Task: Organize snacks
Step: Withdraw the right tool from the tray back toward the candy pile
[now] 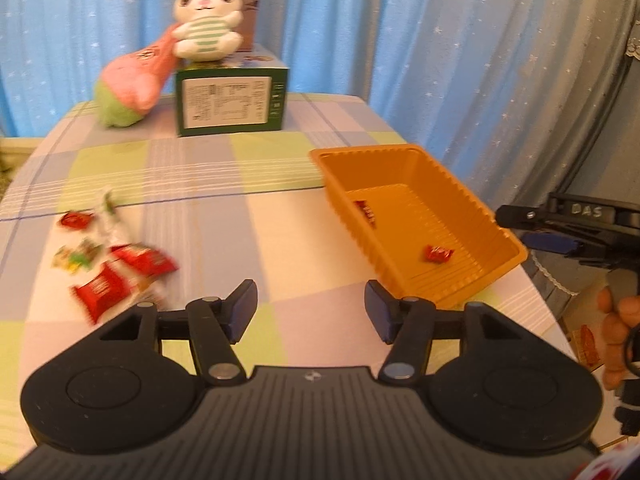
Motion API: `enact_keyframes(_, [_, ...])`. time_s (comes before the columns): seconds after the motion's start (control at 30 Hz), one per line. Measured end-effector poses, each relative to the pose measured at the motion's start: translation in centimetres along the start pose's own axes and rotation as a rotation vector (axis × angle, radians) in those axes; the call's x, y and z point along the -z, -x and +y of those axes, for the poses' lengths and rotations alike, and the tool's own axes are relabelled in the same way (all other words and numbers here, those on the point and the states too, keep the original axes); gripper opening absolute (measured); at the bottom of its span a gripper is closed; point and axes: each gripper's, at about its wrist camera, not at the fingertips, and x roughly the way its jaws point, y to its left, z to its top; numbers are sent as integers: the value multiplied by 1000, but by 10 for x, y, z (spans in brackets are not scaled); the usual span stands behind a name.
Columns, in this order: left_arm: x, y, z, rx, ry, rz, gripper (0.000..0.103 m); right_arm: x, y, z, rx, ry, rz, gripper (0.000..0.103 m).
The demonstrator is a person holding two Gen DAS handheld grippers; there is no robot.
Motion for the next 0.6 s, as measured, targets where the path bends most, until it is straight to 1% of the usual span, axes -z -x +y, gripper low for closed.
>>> enact_keyframes(0.27, [26, 51, 42, -75, 31, -14, 56, 26, 32, 51, -54, 51, 1, 65])
enact_keyframes(0.43, [40, 81, 69, -130, 58, -22, 56, 45, 39, 77, -78, 73, 23, 65])
enact_keyframes(0.6, [49, 102, 91, -166, 85, -32, 56, 62, 37, 99, -106, 95, 55, 65])
